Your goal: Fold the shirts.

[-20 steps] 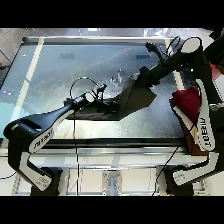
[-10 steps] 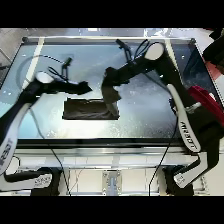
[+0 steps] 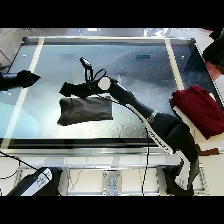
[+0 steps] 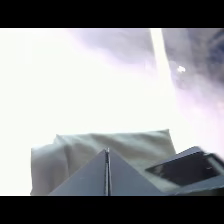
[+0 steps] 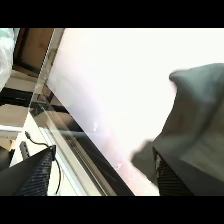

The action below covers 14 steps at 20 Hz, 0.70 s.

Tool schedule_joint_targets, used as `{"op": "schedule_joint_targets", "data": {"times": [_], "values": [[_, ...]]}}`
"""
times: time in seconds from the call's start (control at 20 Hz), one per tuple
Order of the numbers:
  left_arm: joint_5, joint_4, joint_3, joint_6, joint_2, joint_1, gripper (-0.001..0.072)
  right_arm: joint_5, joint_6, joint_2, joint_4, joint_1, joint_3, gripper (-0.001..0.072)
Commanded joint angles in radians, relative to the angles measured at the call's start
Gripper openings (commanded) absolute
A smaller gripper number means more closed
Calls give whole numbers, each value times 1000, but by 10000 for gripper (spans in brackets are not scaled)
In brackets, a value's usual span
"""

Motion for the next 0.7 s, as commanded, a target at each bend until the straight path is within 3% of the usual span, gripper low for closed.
{"op": "schedule_joint_targets", "data": {"times": [0.0, 0.2, 0.25, 0.35, 0.5, 0.65], "values": [[-11, 8, 0, 3, 21, 47, 11, 180, 2, -12, -141, -53, 81, 670], [-10, 8, -1, 3, 13, 47, 10, 773, 45, 24, -554, -276, 95, 623], [-10, 8, -2, 3, 10, 47, 11, 855, 43, 24, -595, -323, 70, 625], [-10, 8, -4, 3, 1, 47, 10, 822, 42, 23, -546, -401, -21, 632], [-10, 8, -31, 3, 0, 47, 11, 583, 39, 21, -319, -449, -185, 633], [-10, 8, -61, 3, 0, 47, 11, 480, -55, 19, -154, -441, -309, 633]]}}
